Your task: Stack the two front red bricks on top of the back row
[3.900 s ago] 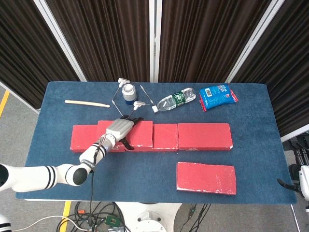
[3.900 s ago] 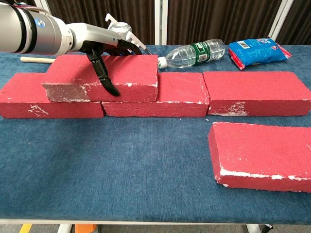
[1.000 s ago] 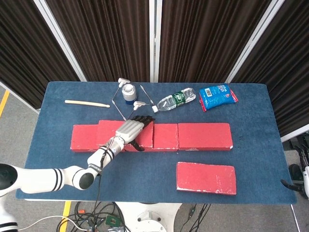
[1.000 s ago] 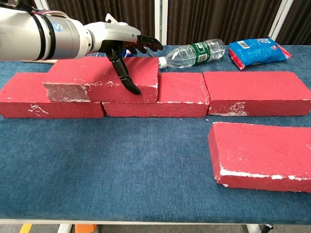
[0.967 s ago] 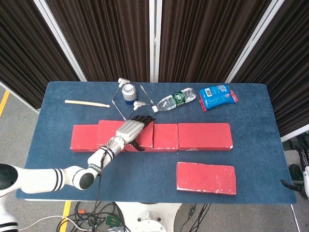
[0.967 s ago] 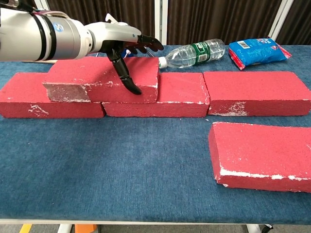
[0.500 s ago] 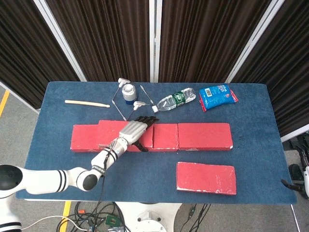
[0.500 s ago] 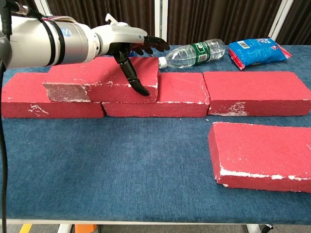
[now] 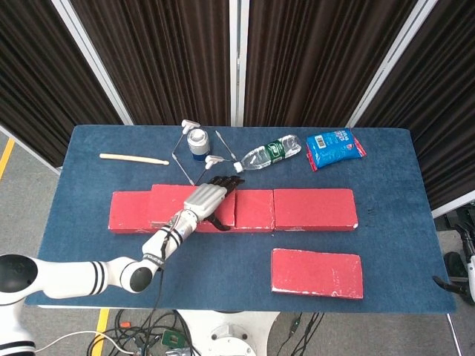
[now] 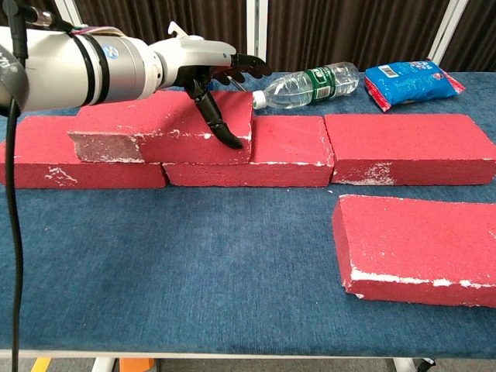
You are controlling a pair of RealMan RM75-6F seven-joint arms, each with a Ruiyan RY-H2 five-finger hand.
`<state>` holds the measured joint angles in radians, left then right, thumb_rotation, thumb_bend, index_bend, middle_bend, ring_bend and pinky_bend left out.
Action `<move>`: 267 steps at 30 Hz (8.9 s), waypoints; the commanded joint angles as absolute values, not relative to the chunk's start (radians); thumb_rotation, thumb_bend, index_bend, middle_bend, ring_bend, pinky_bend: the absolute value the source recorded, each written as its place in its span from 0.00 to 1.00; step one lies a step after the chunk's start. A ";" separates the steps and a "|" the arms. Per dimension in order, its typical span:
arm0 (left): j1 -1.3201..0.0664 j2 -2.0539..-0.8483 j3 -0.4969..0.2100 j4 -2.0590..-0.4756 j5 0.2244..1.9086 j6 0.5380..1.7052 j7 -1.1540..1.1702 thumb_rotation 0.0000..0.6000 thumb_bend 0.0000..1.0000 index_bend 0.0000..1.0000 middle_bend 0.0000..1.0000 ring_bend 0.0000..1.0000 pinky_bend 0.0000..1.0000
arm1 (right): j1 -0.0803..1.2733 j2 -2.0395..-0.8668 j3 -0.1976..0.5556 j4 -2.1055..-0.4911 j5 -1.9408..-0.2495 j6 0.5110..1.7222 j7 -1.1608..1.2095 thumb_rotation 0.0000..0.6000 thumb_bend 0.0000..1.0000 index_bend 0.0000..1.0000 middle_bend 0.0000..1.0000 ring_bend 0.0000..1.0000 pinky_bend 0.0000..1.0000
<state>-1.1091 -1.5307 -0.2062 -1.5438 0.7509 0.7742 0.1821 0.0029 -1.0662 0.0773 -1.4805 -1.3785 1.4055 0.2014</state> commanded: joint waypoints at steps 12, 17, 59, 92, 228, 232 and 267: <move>-1.102 -1.536 -0.211 -1.538 0.744 0.793 0.210 1.00 0.01 0.01 0.00 0.00 0.00 | 0.003 -1.069 0.077 -1.474 -1.376 1.401 0.204 1.00 0.00 0.00 0.00 0.00 0.00; -1.100 -1.531 -0.214 -1.547 0.748 0.784 0.212 1.00 0.01 0.01 0.00 0.00 0.00 | 0.003 -1.069 0.076 -1.474 -1.377 1.400 0.203 1.00 0.00 0.00 0.00 0.00 0.00; -0.357 -0.963 0.068 -1.890 1.294 1.455 0.009 1.00 0.01 0.01 0.00 0.00 0.00 | 0.258 -0.990 0.023 -2.015 -1.468 1.049 -0.199 1.00 0.00 0.00 0.00 0.00 0.00; -0.204 -1.001 0.035 -1.761 1.401 1.411 -0.173 1.00 0.01 0.01 0.00 0.00 0.00 | 0.410 -1.212 -0.038 -2.045 -1.090 0.996 -0.547 1.00 0.00 0.00 0.00 0.00 0.00; -0.159 -1.022 -0.019 -1.690 1.447 1.312 -0.290 1.00 0.01 0.01 0.00 0.00 0.00 | 1.005 -1.289 0.128 -1.486 -0.940 0.534 -0.101 1.00 0.10 0.00 0.18 0.17 0.28; -0.160 -1.021 -0.021 -1.688 1.450 1.311 -0.301 1.00 0.01 0.01 0.00 0.00 0.00 | 1.012 -1.287 0.124 -1.492 -0.927 0.542 -0.111 1.00 0.10 0.00 0.18 0.17 0.28; -0.168 -1.024 -0.018 -1.655 1.456 1.292 -0.372 1.00 0.01 0.01 0.00 0.00 0.00 | 1.066 -1.281 0.092 -1.518 -0.833 0.566 -0.159 1.00 0.10 0.00 0.17 0.17 0.28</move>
<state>-0.1682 -1.0240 -0.0183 -1.6555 1.4564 1.2917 -0.3719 1.0656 -1.2807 0.0917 -1.5180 -0.8335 0.5661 -0.1585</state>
